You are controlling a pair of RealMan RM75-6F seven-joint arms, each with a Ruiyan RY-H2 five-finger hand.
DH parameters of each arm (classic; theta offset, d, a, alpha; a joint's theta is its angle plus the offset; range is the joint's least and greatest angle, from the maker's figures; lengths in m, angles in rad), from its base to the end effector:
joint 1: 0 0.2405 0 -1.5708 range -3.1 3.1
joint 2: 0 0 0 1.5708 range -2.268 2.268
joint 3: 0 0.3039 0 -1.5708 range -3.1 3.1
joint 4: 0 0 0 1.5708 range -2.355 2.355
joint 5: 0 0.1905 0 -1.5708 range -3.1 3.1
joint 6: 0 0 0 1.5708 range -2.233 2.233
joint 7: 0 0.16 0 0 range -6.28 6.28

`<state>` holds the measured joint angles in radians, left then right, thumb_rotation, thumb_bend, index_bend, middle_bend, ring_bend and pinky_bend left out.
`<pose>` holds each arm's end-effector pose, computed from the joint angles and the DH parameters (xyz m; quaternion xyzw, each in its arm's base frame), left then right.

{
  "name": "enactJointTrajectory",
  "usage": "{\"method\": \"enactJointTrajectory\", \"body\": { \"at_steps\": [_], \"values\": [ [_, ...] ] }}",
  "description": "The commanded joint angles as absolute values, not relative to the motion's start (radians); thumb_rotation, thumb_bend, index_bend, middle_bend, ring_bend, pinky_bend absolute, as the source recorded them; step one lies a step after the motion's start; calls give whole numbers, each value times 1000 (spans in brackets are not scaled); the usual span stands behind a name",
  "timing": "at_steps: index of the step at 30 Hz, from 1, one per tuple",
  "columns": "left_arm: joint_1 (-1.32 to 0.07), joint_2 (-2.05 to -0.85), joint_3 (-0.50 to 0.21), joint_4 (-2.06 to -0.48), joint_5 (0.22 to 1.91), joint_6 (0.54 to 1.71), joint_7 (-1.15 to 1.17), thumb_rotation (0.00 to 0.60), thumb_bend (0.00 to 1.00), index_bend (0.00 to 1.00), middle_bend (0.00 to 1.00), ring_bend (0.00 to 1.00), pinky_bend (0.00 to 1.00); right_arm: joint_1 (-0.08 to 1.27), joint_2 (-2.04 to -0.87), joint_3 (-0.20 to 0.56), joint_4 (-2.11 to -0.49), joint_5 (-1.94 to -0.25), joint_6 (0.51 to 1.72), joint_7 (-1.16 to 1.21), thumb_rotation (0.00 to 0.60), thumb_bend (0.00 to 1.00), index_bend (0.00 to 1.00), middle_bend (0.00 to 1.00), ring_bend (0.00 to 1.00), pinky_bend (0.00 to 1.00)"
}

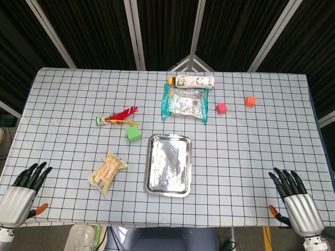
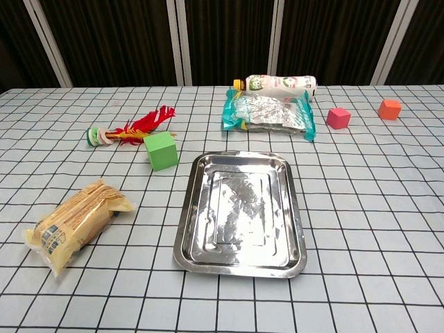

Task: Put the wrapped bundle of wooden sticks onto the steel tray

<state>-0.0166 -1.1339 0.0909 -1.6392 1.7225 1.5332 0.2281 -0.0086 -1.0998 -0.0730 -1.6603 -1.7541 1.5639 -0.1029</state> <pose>-0.3270 0.1452 0.1648 -0.6924 -0.3254 -0.3349 0.5501 -0.3213 -0.1404 0.1799 0.6665 -0.3533 0.3785 0.5363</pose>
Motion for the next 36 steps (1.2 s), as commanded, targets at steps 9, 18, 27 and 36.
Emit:
{"method": "enactJointTrajectory", "body": {
  "at_steps": [9,18,27,36],
  "values": [
    [-101,-1217,63,-1626,1764,1421,374,600,24,0,0,0,28,8,-1086,-62,-1651,-1717,1533,-47,600,307,0,0,0,0],
    [-271,-1341,1,-1720,1635,1079,702,600,0,0,0,0,0,27,-1065,-32,-1627,-1655,1511,43,600,307,0,0,0,0],
    [-348,-1458,-47,-1675,1510,984,916,600,0,0,0,0,0,25,-1042,-10,-1612,-1597,1507,101,600,307,0,0,0,0],
    [-400,-1547,-60,-1531,1462,965,903,600,0,0,0,0,0,15,-1029,1,-1615,-1576,1522,115,600,307,0,0,0,0]
  ]
}}
